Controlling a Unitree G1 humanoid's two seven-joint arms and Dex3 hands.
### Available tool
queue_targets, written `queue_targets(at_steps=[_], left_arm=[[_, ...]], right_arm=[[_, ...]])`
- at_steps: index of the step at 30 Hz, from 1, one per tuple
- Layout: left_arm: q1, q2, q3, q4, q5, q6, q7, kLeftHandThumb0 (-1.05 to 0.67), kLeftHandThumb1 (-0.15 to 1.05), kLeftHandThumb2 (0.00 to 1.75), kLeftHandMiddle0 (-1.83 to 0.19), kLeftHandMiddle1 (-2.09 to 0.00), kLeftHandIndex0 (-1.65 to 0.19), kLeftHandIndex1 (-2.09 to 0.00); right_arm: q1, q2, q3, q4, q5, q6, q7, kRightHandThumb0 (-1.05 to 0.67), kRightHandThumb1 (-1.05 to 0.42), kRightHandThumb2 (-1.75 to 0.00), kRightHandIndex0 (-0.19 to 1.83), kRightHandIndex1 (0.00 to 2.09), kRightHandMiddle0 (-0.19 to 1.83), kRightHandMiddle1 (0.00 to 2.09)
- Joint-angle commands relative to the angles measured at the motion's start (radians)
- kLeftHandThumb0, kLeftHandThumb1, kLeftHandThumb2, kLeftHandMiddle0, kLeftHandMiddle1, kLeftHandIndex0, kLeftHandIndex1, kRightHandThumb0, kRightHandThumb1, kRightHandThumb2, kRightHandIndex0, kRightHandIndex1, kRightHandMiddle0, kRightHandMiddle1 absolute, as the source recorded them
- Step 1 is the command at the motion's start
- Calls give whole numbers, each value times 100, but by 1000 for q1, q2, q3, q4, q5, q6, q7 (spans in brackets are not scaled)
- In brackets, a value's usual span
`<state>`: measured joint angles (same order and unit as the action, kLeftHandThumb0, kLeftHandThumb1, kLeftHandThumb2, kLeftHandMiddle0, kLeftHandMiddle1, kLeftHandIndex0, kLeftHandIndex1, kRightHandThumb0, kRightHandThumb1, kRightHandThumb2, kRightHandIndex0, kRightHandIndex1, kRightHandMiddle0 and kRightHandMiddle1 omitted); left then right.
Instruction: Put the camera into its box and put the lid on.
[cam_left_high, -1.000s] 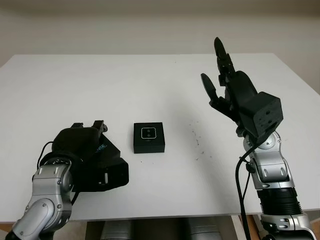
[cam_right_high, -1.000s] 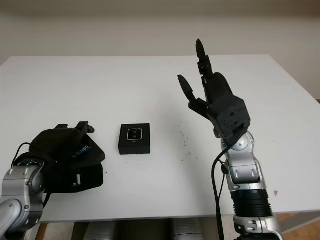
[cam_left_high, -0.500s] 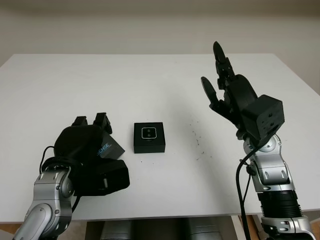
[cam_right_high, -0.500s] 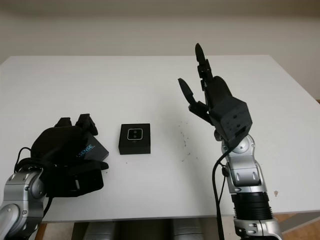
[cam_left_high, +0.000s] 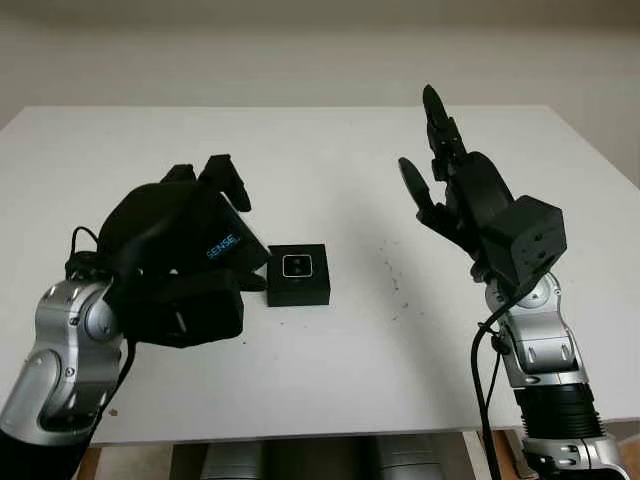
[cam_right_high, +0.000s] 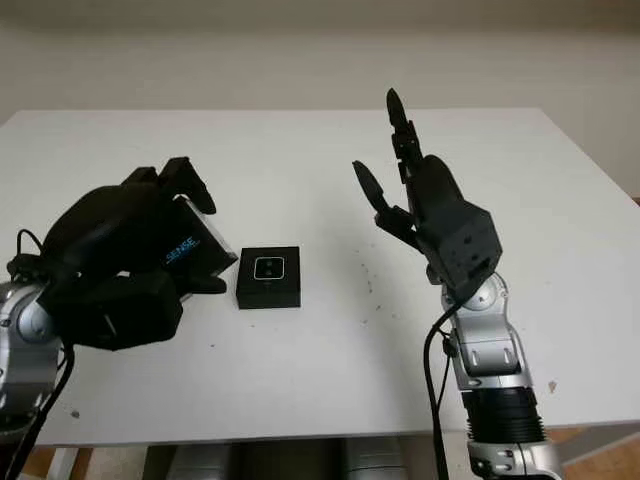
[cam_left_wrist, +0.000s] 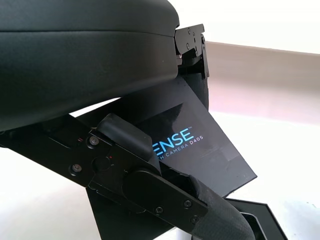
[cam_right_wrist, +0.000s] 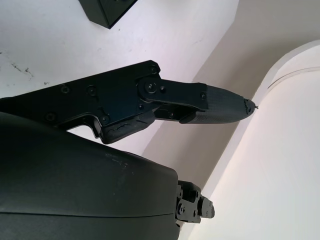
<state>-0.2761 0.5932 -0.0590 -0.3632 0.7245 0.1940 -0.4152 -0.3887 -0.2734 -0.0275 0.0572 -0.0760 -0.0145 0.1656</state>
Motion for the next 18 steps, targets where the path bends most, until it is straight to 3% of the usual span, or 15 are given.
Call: queue_targets(at_steps=[1, 5, 10, 13, 18], left_arm=[[-37, 14, 3, 16, -12, -15, 1, -9, 95, 5, -4, -209, 2, -209], [-85, 37, -14, 62, -42, -67, -28, -9, 96, 6, -2, -209, 4, -208], [-228, 82, -84, 222, -137, -202, -151, -7, 98, 6, 2, -200, 8, -204], [-290, 80, -114, 315, -179, -282, -171, -7, 97, 5, -2, -195, 4, -201], [-378, 51, -177, 441, -199, -348, -199, -10, 96, 5, -5, -204, -1, -207]], right_arm=[[2, -3, -1, 6, -6, -12, -7, -72, -105, -53, -12, 7, -9, 7], [2, -4, 1, 3, -13, 9, -8, -73, -105, -52, -11, 7, -9, 7], [-4, 0, 2, 14, -17, -13, -8, -73, -105, -52, -9, 7, -8, 6], [-5, 2, 4, 18, -17, -17, -10, -74, -105, -52, -9, 7, -8, 6], [-3, 1, 8, 7, -24, 4, -15, -75, -105, -52, -11, 6, -8, 6]])
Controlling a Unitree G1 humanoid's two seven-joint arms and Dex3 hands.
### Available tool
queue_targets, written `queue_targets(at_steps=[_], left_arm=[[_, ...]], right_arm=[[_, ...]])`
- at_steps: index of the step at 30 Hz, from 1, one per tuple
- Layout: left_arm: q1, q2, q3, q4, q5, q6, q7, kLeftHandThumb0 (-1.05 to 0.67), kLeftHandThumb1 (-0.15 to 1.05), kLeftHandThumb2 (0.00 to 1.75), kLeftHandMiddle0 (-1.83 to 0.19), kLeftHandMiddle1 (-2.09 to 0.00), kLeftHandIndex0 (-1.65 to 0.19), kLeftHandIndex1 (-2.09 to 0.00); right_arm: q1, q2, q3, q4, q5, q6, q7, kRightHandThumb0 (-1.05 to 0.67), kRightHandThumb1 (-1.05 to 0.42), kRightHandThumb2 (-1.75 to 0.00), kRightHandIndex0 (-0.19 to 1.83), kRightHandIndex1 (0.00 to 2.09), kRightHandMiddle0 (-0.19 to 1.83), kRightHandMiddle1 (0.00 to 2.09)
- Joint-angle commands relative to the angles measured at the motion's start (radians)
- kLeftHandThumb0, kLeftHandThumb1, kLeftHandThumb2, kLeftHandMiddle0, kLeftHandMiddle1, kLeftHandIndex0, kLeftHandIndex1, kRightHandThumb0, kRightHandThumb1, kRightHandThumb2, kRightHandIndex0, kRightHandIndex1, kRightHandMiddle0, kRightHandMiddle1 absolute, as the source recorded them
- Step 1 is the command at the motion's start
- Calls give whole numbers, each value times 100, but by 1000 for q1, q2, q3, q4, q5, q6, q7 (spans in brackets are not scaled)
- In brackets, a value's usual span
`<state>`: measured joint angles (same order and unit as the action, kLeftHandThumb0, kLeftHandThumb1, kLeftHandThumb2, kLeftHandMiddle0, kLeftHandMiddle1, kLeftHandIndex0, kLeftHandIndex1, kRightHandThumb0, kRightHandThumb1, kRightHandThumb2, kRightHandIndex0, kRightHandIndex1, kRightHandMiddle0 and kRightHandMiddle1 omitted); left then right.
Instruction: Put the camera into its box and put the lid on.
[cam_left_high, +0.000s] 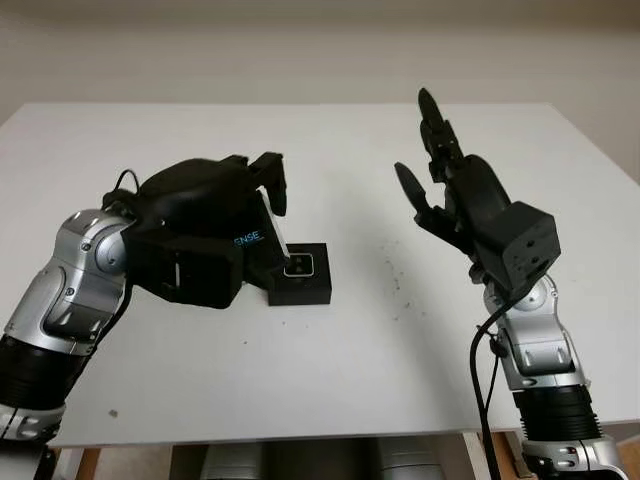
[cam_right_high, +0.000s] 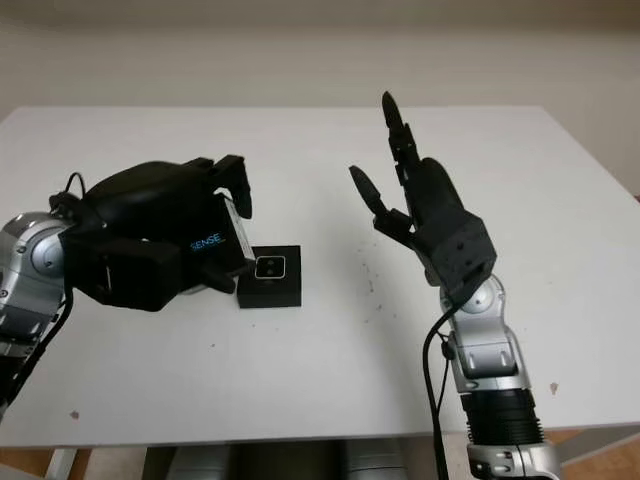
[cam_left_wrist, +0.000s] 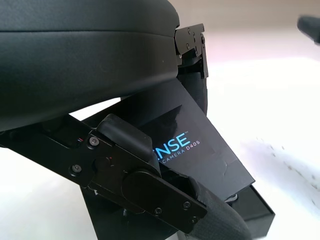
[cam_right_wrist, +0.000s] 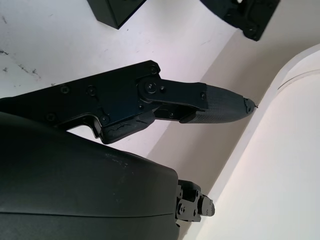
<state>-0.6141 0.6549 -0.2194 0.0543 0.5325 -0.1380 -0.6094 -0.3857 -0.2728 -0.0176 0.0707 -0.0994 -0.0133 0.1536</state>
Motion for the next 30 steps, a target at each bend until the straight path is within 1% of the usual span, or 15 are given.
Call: queue_targets(at_steps=[1, 3, 6, 11, 15, 17, 19, 27, 30], left_arm=[[-54, -15, -28, 46, -6, -30, -5, -10, 96, 5, -6, -203, -2, -208], [-76, -31, -45, 91, -12, -53, -5, -10, 93, 5, -13, -200, -6, -207], [-100, -54, -69, 143, -11, -57, -13, -8, 94, 5, -12, -208, -8, -209], [-118, -66, -95, 183, 15, -70, -2, -9, 94, 5, -10, -209, -11, -209], [-126, -65, -111, 213, 40, -107, 17, -10, 94, 6, -16, -209, -15, -209], [-132, -63, -119, 225, 48, -121, 17, -11, 95, 6, -15, -209, -14, -209], [-137, -65, -122, 242, 53, -136, 23, -10, 96, 6, -9, -209, -12, -209], [-178, -48, -172, 334, 193, -307, 192, -12, 96, 5, -6, -209, -1, -209], [-188, -58, -178, 363, 209, -333, 224, -13, 96, 5, -5, -209, 0, -209]], right_arm=[[-5, -1, -2, -7, -1, 0, -3, -74, -105, -52, -11, 6, -8, 6], [-2, -3, -1, -16, -9, 14, -8, -75, -105, -52, -10, 6, -8, 6], [3, 1, -4, -31, -7, 38, -10, -77, -105, -51, -10, 6, -7, 6], [8, 2, -2, -38, -8, 42, -17, -76, -105, -52, -10, 6, -7, 6], [10, 3, -1, -48, 7, 66, -2, -77, -105, -52, -11, 5, -9, 5], [11, 4, 0, -49, 9, 65, 1, -76, -105, -52, -11, 5, -9, 5], [13, 3, 2, -51, 5, 62, -1, -76, -105, -53, -11, 5, -9, 5], [24, 6, 8, -63, 2, 62, -3, -75, -105, -55, -12, 5, -10, 5], [27, 6, 9, -67, -4, 66, -8, -76, -105, -55, -11, 5, -9, 5]])
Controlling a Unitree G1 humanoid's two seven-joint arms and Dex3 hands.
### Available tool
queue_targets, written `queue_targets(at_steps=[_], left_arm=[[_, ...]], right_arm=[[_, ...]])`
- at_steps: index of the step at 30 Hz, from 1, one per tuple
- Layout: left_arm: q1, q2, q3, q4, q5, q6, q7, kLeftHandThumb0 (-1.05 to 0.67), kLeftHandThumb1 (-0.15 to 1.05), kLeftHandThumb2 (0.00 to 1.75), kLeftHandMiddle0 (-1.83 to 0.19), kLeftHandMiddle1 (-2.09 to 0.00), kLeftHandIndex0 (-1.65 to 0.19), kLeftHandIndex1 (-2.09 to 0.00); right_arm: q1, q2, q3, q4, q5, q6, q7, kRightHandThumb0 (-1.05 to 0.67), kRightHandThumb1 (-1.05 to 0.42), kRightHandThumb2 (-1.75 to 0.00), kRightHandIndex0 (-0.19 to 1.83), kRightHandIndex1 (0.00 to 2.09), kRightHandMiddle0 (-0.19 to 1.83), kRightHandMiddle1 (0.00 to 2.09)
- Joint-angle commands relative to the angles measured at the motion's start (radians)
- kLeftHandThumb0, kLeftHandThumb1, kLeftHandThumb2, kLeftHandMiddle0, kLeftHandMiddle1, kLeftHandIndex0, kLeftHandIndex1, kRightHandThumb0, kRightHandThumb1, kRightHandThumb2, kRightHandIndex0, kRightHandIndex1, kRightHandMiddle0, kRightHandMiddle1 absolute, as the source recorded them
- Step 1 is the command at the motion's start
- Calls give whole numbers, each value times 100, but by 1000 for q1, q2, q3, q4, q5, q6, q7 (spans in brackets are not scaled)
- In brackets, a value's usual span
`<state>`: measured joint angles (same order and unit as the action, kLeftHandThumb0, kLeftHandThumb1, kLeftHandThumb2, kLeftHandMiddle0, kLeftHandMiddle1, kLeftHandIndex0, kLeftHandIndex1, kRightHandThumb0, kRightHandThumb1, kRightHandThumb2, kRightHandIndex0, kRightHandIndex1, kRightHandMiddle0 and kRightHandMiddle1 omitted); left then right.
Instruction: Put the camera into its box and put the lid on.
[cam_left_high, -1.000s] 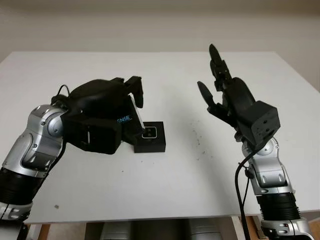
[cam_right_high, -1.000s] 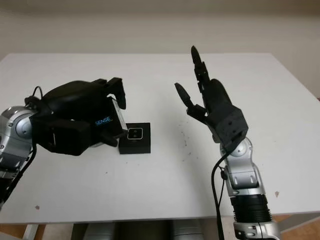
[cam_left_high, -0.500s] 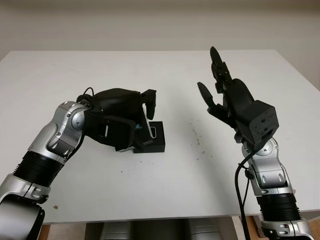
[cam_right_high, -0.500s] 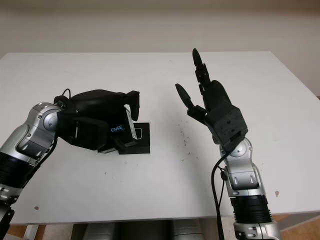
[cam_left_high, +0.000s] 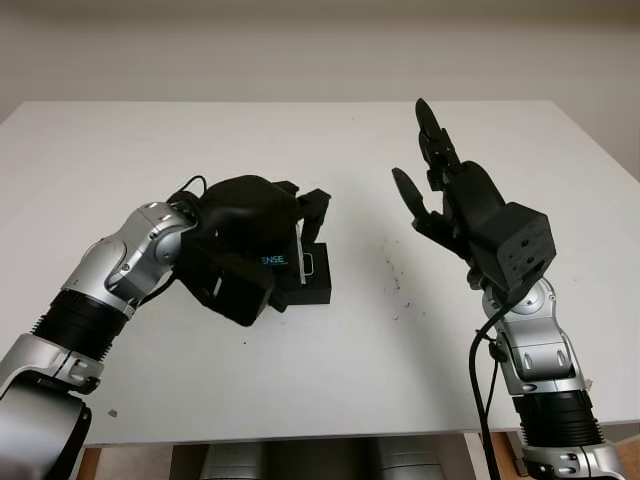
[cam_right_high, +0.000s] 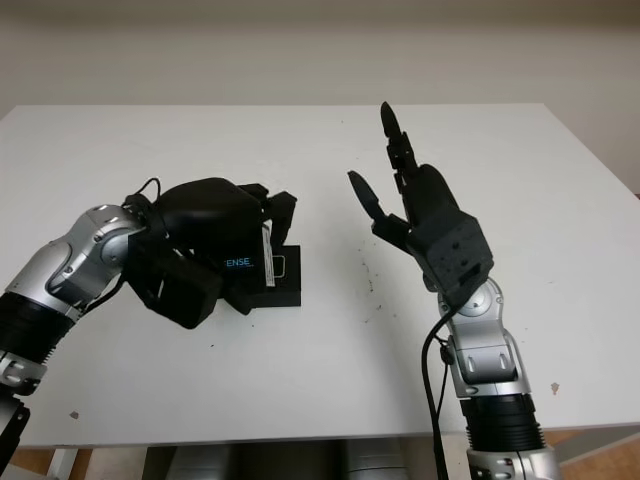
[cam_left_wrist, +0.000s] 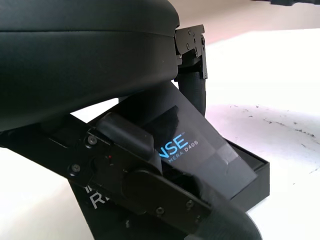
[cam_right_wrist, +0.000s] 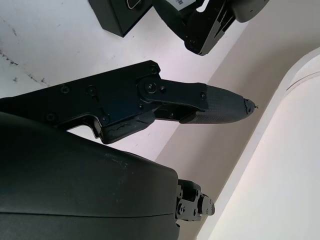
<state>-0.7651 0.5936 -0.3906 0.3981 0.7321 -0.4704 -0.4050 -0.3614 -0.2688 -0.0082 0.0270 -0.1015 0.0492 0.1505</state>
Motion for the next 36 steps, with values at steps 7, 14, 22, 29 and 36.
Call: queue_targets(at_steps=[7, 14, 22, 29, 36], left_arm=[[-58, -29, -8, 67, -10, -38, 35, -10, 96, 5, -11, -209, -6, -209], [-91, -68, -18, 144, -19, -81, 72, -11, 100, 6, -12, -209, -6, -209], [-130, -102, -23, 209, -68, -79, 33, -13, 94, 4, -12, -209, -12, -209], [-175, -119, -53, 269, -50, -143, 62, -13, 95, 5, -12, -209, -9, -209], [-197, -137, -70, 320, -36, -174, 90, -12, 94, 5, -15, -209, -11, -209]], right_arm=[[6, 8, 0, -29, -3, 21, -6, -78, -105, -55, -11, 5, -9, 5], [20, 8, -5, -35, 1, 17, -6, -76, -105, -54, -13, 5, -11, 5], [33, 4, -6, -40, -1, 17, -4, -77, -105, -54, -13, 5, -11, 5], [38, 12, -2, -44, 0, 24, -7, -78, -105, -54, -13, 5, -11, 5], [46, 20, -1, -66, -3, 51, -15, -79, -105, -54, -12, 6, -11, 5]])
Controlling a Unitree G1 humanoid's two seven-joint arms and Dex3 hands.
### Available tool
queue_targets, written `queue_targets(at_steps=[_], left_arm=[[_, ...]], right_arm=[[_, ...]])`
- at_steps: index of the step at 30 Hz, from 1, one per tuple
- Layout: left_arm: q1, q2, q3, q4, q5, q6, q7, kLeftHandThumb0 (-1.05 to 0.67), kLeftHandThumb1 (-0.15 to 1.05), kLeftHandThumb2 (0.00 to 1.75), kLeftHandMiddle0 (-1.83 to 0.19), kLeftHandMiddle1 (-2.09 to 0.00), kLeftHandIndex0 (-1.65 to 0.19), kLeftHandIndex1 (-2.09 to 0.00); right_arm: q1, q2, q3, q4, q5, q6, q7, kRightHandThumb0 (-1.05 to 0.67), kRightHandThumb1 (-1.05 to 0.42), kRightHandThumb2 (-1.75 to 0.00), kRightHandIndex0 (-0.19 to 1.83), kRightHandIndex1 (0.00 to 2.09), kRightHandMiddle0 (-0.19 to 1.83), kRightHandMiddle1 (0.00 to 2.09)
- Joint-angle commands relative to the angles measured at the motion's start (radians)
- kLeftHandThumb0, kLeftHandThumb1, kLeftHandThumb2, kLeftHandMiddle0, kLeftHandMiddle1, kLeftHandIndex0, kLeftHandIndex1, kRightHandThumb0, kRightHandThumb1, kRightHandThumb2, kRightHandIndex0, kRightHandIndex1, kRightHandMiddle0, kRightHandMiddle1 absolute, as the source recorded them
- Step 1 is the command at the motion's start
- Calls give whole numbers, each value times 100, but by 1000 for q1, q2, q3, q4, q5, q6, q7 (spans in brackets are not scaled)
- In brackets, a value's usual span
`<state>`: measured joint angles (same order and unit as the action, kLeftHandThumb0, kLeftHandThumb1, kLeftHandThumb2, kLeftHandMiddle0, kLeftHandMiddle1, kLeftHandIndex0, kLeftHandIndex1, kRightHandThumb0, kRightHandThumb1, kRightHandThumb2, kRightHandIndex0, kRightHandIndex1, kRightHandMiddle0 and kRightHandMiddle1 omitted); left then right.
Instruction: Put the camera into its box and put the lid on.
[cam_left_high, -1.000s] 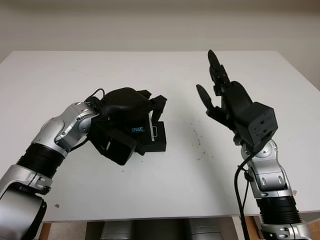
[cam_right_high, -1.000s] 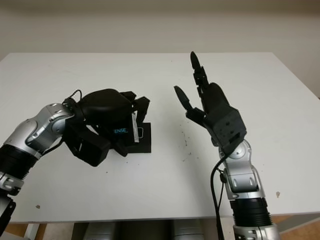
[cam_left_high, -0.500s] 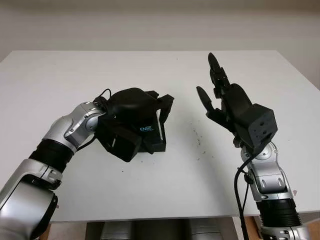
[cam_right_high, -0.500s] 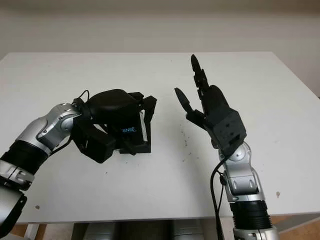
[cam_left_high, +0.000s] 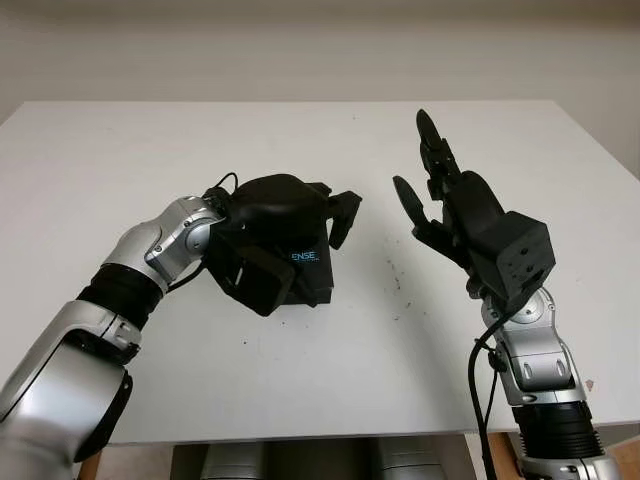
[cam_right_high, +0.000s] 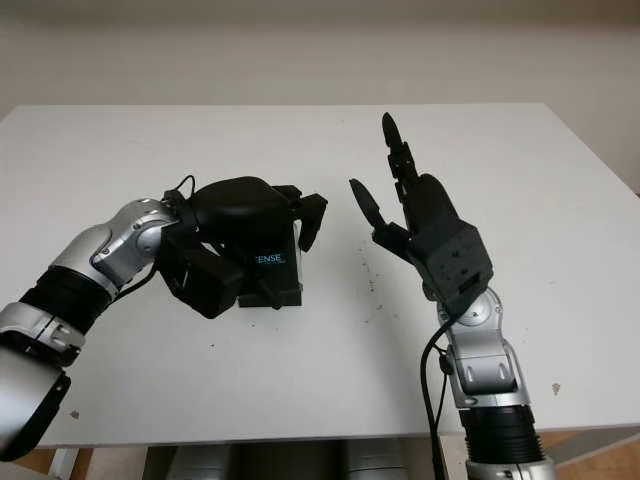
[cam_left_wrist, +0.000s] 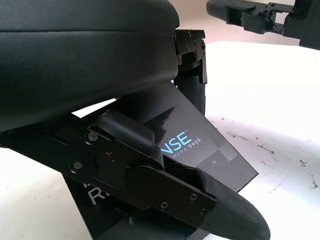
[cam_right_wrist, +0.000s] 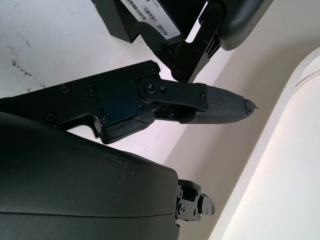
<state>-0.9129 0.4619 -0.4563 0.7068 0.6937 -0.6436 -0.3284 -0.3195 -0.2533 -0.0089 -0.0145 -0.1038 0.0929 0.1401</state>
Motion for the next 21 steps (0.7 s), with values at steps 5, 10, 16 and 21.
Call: queue_targets(at_steps=[5, 10, 16, 21], left_arm=[[-50, -10, -15, 29, 13, -12, 27, -11, 93, 5, -16, -209, -14, -209], [-49, -12, -28, 48, 25, -36, 49, -10, 94, 5, -18, -209, -14, -209], [-53, -12, -42, 64, 46, -48, 83, -8, 95, 6, -20, -209, -13, -209], [-79, 10, -99, 76, 178, -74, 231, -10, 97, 6, -24, -209, -15, -209]], right_arm=[[13, 5, 2, -41, -6, 24, -9, -79, -105, -54, -12, 6, -10, 5], [17, 6, 0, -48, 3, 40, -4, -79, -105, -54, -13, 5, -11, 5], [23, 4, -1, -43, 1, 19, -7, -79, -105, -53, -12, 6, -11, 6], [27, -2, 1, -39, 6, 13, 8, -79, -105, -54, -13, 5, -11, 5]])
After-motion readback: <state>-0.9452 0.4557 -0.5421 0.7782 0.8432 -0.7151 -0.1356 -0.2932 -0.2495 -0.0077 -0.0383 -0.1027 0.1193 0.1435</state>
